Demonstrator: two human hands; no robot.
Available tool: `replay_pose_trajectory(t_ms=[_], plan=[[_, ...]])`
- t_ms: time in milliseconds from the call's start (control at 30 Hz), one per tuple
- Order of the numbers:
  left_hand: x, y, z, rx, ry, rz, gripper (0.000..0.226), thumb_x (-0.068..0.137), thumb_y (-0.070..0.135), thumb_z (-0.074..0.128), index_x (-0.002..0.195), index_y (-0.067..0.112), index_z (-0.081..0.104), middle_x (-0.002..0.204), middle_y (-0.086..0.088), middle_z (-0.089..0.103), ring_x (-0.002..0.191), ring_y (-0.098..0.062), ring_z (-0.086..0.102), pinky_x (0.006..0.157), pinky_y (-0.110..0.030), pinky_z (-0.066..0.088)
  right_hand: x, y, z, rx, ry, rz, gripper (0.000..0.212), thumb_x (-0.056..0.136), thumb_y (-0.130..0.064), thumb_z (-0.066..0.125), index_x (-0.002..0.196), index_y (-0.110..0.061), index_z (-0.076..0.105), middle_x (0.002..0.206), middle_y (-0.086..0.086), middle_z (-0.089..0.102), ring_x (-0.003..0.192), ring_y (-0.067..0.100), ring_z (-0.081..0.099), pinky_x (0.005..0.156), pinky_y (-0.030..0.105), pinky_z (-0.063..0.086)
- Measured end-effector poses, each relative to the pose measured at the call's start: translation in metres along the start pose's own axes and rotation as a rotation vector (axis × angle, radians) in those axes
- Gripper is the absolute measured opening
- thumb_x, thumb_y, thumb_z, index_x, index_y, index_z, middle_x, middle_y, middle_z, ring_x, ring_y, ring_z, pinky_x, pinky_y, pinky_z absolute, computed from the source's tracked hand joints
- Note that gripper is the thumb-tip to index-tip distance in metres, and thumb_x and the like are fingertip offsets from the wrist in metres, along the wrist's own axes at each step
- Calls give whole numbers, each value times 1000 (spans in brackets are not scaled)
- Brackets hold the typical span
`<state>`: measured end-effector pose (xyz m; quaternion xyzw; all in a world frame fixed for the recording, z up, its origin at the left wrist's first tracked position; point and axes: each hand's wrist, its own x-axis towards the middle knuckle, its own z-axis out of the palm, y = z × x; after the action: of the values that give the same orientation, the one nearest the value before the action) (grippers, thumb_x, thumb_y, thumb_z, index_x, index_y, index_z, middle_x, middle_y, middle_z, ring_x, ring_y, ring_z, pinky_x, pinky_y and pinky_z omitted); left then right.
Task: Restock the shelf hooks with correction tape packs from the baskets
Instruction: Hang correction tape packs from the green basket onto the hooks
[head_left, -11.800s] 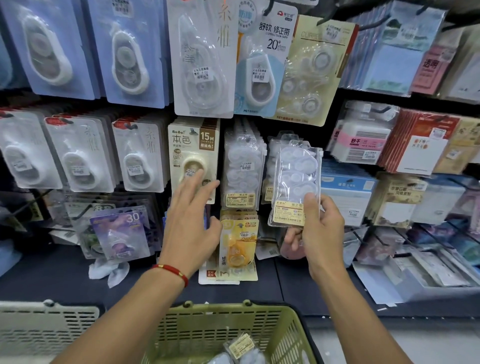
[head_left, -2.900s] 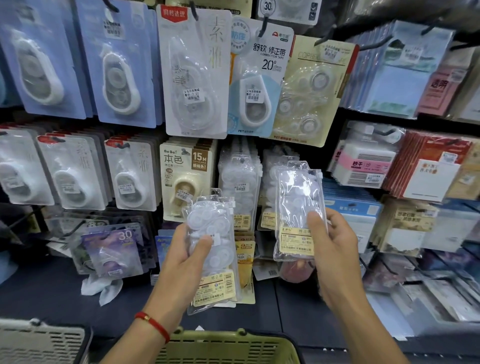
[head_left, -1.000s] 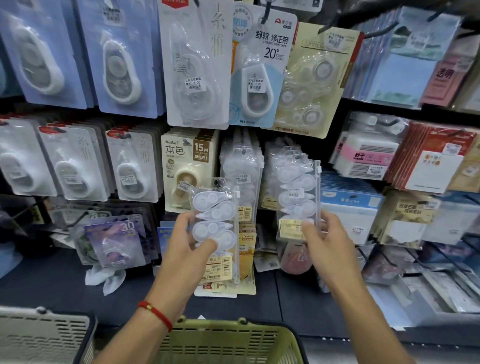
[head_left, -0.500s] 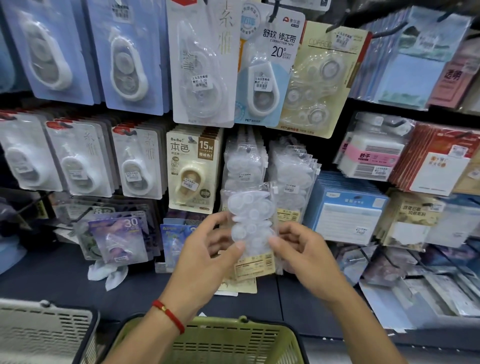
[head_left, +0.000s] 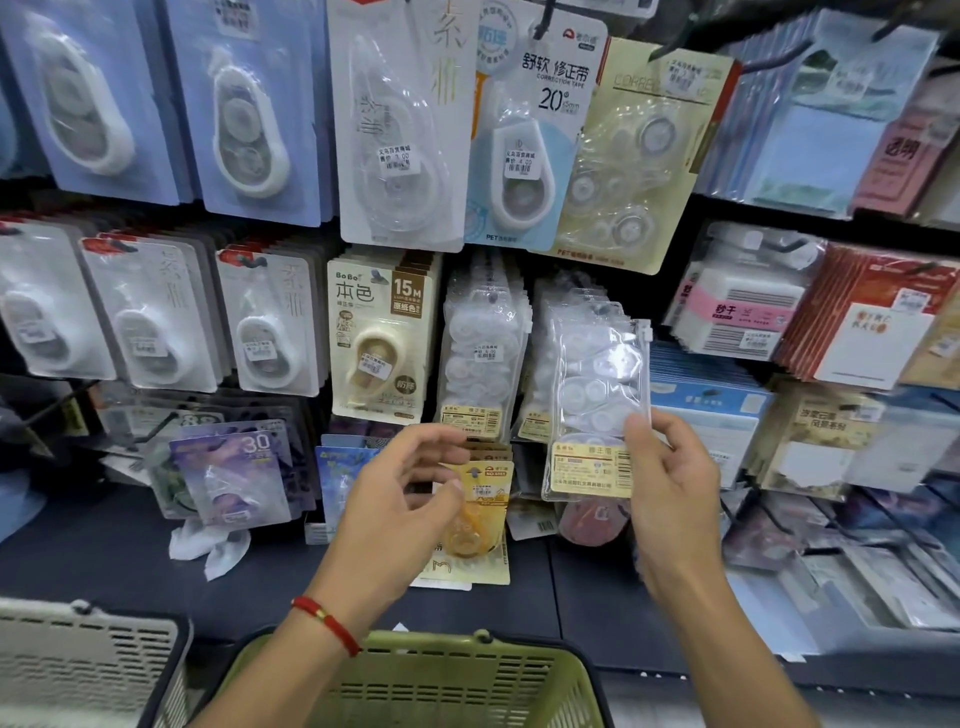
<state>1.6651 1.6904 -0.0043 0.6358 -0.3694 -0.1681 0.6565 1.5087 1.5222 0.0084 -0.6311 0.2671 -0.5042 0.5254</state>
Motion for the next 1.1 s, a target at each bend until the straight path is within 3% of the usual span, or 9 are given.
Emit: replay_pose_trajectory(t_ms=[67, 233, 367, 467, 533, 600, 733, 933, 1100], plan=[[1, -1, -1, 10, 10, 14, 48, 91, -8, 67, 109, 36, 71, 108, 9, 76, 99, -9, 70, 80, -19, 57, 0, -2, 1, 5, 5, 3, 39, 90, -64, 64, 101, -27, 68, 84, 24, 71, 72, 27, 63, 68, 60, 54], [3, -3, -4, 35, 49, 59, 49, 91, -10, 66, 108, 36, 71, 105, 11, 74, 102, -11, 69, 81, -21, 57, 3, -4, 0, -24, -11, 39, 26, 99, -54, 62, 101, -29, 68, 84, 9, 78, 72, 21, 72, 67, 36, 53], [6, 0, -12, 299, 80, 178, 51, 90, -2, 68, 114, 43, 65, 117, 28, 66, 119, 2, 58, 100, -20, 49, 6, 2, -8, -469, 5, -17, 23, 103, -45, 59, 121, -32, 63, 115, -8, 74, 100, 6, 69, 83, 21, 53], [15, -2, -23, 608, 119, 306, 58, 87, 2, 73, 134, 33, 61, 149, 18, 47, 144, -4, 35, 121, -22, 23, 5, 9, -9, -777, 21, -323, 38, 104, -20, 59, 141, -17, 57, 138, 0, 59, 128, 18, 56, 108, 43, 48], [23, -5, -30, 695, 120, 317, 67, 86, 3, 75, 146, 24, 56, 165, 7, 32, 155, -13, 22, 123, -22, 12, 11, 14, -3, -850, -119, -479, 42, 103, -11, 60, 144, -16, 58, 151, 2, 54, 141, 22, 48, 118, 46, 41], [29, -8, -33, 747, 87, 320, 75, 86, 5, 76, 154, 22, 49, 172, 3, 20, 159, -18, 15, 127, -32, 14, 24, 17, 8, -957, -250, -540, 51, 102, -10, 61, 152, -15, 53, 166, 5, 38, 154, 25, 34, 124, 44, 32], [35, -14, -38, 748, 12, 292, 82, 91, 8, 72, 162, 25, 36, 175, 10, 4, 162, -15, 5, 131, -45, 20, 55, 22, 31, -1087, -266, -498, 60, 100, -7, 58, 158, -11, 43, 174, 8, 20, 161, 28, 20, 124, 48, 34], [37, -22, -45, 730, 5, 324, 84, 89, 5, 73, 162, 24, 35, 175, 14, 2, 162, -12, 4, 131, -42, 18, 102, 35, 59, -1307, -316, -398, 77, 89, -6, 60, 161, -12, 35, 174, 15, 9, 159, 34, 18, 107, 46, 47], [37, -23, -47, 715, -13, 330, 82, 89, 4, 74, 161, 21, 38, 175, 12, 5, 162, -12, 7, 130, -43, 21, 143, 45, 73, -1441, -369, -266, 108, 83, -4, 71, 168, -25, 7, 176, 6, -12, 162, 29, 7, 106, 49, 52]])
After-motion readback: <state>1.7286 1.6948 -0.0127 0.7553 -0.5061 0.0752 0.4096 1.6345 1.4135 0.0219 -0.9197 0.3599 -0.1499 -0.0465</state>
